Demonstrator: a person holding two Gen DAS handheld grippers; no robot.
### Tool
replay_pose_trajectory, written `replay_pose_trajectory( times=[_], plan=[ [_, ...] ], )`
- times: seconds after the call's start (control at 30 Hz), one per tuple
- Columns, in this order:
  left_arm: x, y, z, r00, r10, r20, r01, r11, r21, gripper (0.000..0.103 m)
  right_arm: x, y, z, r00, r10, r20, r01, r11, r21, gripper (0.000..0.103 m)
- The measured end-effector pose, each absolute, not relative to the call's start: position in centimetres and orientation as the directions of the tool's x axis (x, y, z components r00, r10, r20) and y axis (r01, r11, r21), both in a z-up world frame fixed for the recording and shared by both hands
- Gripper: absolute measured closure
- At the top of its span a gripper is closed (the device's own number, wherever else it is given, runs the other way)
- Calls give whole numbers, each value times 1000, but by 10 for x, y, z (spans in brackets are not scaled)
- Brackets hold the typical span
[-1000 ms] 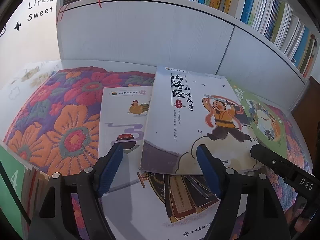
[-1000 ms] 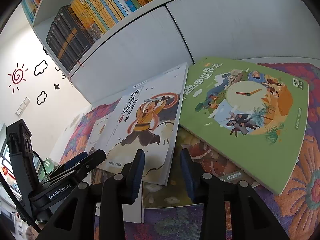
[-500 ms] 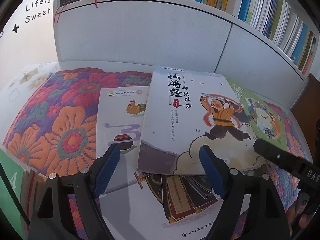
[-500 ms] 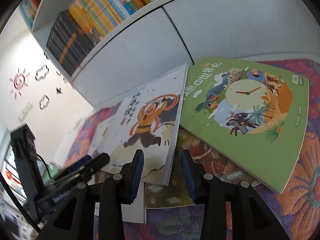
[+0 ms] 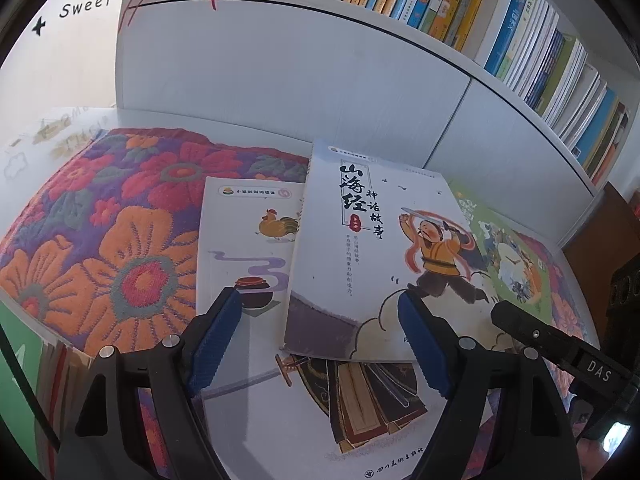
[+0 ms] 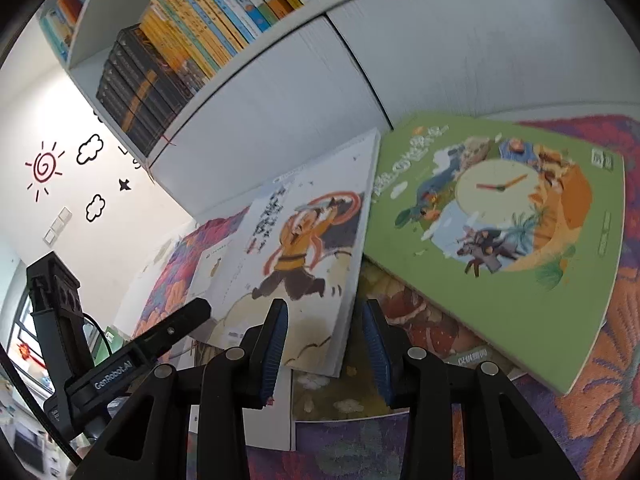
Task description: Organize books
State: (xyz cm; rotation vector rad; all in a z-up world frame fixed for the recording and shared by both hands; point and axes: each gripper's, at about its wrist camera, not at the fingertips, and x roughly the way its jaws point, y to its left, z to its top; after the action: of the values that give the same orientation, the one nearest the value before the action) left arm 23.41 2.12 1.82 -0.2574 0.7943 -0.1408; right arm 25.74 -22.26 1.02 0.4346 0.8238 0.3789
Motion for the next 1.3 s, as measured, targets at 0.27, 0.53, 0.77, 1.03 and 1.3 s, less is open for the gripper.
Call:
replay_pose_trajectory(
  times=[0.27, 0.53, 0.77, 1.03, 1.3],
  plan=[
    [234, -3, 17, 642, -331, -691, 207, 943, -260, 20, 256, -209, 13, 624, 425, -656, -167, 892, 420, 65],
    [219, -13, 16, 606, -341, -719, 263, 938, -225, 20, 250, -214, 15, 618, 406, -673, -161, 903, 397, 65],
    [161, -27, 22, 527, -332, -783, 333, 928, -169, 20, 212, -225, 18, 566, 411, -715, -156, 905, 397, 65],
    [44, -27, 28, 412, -420, -809, 431, 872, -233, 20, 117, -243, 18, 420, 506, -753, -143, 857, 496, 65],
    [-14, 6, 24, 273, -525, -806, 414, 820, -394, 33, 25, -251, 22, 272, 563, -780, -157, 826, 542, 65]
  ],
)
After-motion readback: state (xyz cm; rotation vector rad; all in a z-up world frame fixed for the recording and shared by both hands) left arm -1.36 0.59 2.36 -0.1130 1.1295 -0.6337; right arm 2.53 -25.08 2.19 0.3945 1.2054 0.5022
